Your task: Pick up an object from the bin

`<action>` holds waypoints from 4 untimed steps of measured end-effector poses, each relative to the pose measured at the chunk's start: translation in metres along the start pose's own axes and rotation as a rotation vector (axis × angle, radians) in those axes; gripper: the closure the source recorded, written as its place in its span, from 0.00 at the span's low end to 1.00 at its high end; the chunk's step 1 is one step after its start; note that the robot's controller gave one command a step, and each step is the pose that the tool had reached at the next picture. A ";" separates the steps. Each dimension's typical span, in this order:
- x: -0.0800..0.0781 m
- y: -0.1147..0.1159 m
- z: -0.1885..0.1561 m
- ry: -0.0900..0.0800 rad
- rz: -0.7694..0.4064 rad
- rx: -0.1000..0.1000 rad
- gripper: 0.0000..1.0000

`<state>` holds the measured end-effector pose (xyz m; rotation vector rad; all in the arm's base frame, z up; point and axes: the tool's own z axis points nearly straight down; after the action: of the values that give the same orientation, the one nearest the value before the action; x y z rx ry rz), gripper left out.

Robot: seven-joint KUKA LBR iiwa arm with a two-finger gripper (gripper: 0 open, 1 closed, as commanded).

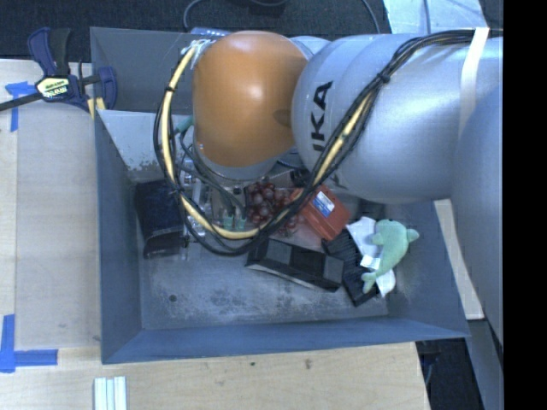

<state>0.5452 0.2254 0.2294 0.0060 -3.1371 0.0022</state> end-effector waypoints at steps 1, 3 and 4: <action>-0.001 -0.001 -0.005 -0.007 0.003 -0.003 0.00; -0.030 0.007 0.072 -0.010 -0.011 -0.004 0.00; -0.034 0.011 0.096 -0.013 -0.125 -0.003 0.00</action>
Offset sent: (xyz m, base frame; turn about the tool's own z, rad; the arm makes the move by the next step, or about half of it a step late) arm 0.0111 -0.0067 -0.1175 -0.1374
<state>0.5782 0.2363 0.1335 0.2028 -3.1434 -0.0029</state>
